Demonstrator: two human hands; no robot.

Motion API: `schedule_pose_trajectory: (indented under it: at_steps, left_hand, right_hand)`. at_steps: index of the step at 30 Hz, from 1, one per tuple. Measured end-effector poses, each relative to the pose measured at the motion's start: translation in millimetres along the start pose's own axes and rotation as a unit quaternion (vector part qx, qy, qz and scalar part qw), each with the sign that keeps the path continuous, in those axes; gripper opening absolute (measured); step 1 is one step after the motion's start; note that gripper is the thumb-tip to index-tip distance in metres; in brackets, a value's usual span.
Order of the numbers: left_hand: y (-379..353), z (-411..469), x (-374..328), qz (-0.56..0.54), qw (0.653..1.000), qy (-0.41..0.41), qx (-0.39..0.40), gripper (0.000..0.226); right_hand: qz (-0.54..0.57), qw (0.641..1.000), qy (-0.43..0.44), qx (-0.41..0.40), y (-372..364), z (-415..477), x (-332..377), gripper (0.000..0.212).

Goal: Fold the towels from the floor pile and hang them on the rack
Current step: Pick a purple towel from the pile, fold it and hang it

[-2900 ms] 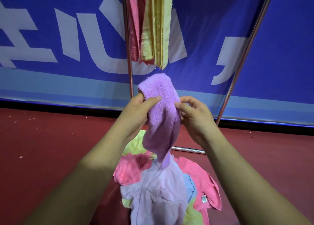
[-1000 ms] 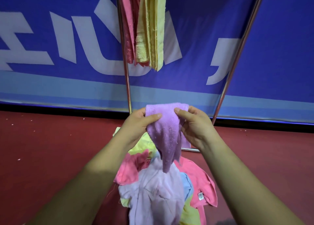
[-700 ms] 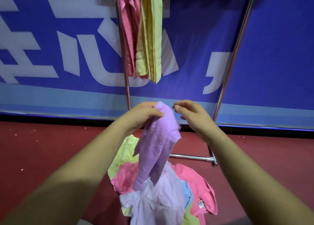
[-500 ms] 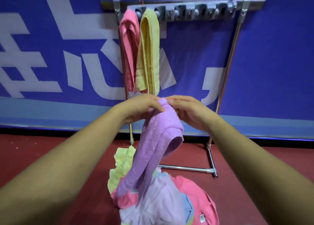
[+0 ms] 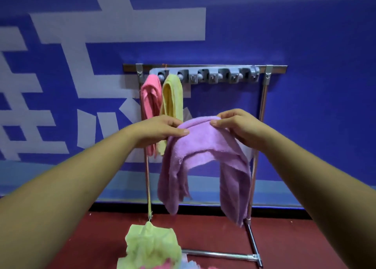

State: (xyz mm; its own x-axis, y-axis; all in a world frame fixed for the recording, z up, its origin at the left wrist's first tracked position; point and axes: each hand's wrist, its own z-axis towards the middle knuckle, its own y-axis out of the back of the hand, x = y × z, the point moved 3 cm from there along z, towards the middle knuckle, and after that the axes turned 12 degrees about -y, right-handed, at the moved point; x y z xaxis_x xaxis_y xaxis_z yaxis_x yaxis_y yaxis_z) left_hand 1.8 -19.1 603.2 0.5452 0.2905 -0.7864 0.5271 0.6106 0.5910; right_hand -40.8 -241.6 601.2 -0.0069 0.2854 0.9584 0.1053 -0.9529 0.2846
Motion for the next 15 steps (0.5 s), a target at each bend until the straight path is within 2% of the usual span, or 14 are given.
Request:
schedule_pose_trajectory:
  at_steps: [3, 5, 7, 10, 12, 15]
  left_hand:
    - [17.1, 29.3, -8.6, 0.012, 0.996, -0.035, -0.076, 0.027]
    - [29.5, 49.2, -11.5, 0.066, 0.991, -0.049, -0.108, 0.029]
    - [44.0, 69.0, -13.0, 0.133, 0.979, -0.066, -0.142, 0.023]
    - [66.3, 96.7, -16.5, 0.222, 0.953, -0.099, -0.181, 0.019]
    - [80.4, 113.1, -17.6, 0.253, 0.941, -0.111, -0.194, 0.01]
    - [101.9, 134.3, -16.9, 0.281, 0.925, -0.114, -0.228, 0.008]
  right_hand:
    - [-0.002, 0.999, 0.012, -0.04, 15.6, 18.1, 14.3, 0.014]
    - [-0.016, 0.997, 0.026, -0.076, 25.3, 31.4, 26.7, 0.018]
    - [-0.056, 0.991, 0.049, -0.114, 34.3, 44.8, 41.2, 0.025]
    - [-0.117, 0.975, 0.082, -0.169, 45.3, 65.4, 62.5, 0.025]
    - [-0.148, 0.962, 0.101, -0.207, 52.6, 83.7, 73.7, 0.026]
    - [-0.19, 0.942, 0.125, -0.245, 59.4, 114.1, 86.5, 0.029]
